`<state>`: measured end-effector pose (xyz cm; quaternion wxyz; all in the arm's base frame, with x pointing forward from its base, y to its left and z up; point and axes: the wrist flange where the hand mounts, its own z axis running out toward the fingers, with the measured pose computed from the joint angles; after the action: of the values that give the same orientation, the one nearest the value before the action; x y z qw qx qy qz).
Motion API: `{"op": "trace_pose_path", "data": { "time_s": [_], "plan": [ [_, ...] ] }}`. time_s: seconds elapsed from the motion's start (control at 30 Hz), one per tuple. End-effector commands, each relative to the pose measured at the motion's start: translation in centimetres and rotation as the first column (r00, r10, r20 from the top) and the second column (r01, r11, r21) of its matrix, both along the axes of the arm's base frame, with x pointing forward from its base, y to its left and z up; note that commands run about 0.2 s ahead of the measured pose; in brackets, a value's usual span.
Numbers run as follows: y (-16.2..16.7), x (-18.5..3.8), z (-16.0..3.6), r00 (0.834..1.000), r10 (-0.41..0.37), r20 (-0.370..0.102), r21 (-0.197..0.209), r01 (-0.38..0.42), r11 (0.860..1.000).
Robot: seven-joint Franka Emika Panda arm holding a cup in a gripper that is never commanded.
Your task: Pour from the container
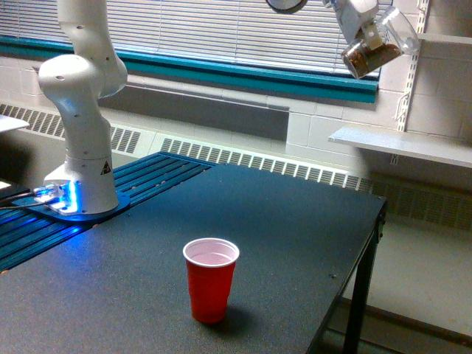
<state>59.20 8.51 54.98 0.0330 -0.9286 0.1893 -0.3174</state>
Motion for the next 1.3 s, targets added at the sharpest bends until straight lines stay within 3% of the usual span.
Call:
{"op": "trace_pose_path", "data": {
  "time_s": [0.03, 0.13, 0.53, 0.93, 1.3],
  "plan": [
    [0.8, -0.2, 0.8, 0.999, 0.045, 0.031, -0.089, -0.042, 0.995],
    [0.5, -0.2, 0.5, 0.998, 0.044, 0.048, -0.118, -0.038, 0.992],
    [-3.0, -0.4, -1.1, 0.997, -0.014, 0.073, -0.109, 0.022, 0.994],
    [-8.4, -1.4, -4.2, 0.992, -0.101, 0.078, -0.110, 0.109, 0.988],
    [-14.4, -3.7, -6.9, 0.985, -0.154, 0.071, -0.147, 0.163, 0.975]
  ]
}}
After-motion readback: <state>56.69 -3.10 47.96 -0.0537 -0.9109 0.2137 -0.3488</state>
